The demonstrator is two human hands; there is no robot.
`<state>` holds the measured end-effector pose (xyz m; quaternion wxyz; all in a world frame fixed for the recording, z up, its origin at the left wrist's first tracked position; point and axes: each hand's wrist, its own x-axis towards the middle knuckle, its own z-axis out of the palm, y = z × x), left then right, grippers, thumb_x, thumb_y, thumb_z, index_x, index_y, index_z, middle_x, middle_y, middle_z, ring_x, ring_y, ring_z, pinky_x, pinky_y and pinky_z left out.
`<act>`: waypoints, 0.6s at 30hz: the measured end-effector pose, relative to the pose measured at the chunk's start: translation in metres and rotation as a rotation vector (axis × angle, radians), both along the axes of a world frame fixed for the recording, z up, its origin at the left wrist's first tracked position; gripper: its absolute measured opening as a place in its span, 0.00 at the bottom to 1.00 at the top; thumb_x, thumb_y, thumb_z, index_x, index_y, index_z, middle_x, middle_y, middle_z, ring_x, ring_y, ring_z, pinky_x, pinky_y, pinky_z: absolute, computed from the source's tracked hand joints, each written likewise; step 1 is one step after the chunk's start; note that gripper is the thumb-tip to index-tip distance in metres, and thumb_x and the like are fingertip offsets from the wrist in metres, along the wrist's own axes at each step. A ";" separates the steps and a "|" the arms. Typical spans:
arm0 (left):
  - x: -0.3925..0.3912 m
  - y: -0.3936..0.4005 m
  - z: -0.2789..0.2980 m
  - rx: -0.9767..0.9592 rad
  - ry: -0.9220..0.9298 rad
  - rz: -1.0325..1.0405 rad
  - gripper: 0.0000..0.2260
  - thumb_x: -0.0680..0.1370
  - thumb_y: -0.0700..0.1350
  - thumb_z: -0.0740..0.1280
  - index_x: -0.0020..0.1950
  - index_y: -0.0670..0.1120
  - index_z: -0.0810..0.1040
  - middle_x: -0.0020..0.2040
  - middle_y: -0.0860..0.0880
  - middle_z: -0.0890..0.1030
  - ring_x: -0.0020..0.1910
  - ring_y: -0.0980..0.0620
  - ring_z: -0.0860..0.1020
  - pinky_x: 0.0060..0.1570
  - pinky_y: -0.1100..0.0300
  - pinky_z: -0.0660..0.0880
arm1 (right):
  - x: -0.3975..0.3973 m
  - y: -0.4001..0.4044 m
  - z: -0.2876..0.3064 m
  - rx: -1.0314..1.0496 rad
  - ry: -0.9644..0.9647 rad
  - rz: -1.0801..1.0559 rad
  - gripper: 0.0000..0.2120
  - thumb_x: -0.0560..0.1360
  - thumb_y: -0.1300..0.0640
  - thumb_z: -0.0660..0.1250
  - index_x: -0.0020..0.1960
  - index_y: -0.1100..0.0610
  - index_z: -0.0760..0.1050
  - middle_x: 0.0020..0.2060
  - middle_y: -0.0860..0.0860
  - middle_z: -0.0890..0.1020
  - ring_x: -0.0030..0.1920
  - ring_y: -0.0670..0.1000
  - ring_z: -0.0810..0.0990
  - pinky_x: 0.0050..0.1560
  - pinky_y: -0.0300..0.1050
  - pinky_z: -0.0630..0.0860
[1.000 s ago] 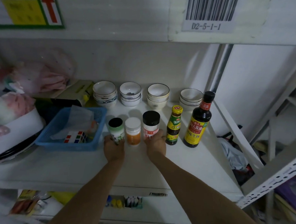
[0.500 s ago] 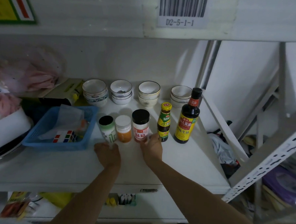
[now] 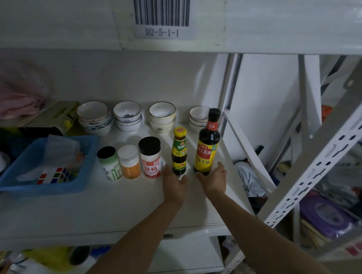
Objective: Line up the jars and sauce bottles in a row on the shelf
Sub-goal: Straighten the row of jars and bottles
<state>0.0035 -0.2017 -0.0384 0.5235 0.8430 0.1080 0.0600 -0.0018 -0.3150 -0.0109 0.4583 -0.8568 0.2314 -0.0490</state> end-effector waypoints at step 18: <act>0.017 -0.018 0.008 0.005 0.062 0.199 0.17 0.75 0.41 0.68 0.61 0.38 0.73 0.60 0.37 0.77 0.61 0.38 0.76 0.58 0.49 0.73 | 0.026 0.003 0.005 -0.066 0.041 0.186 0.30 0.68 0.45 0.75 0.62 0.57 0.68 0.57 0.55 0.80 0.55 0.58 0.80 0.48 0.47 0.73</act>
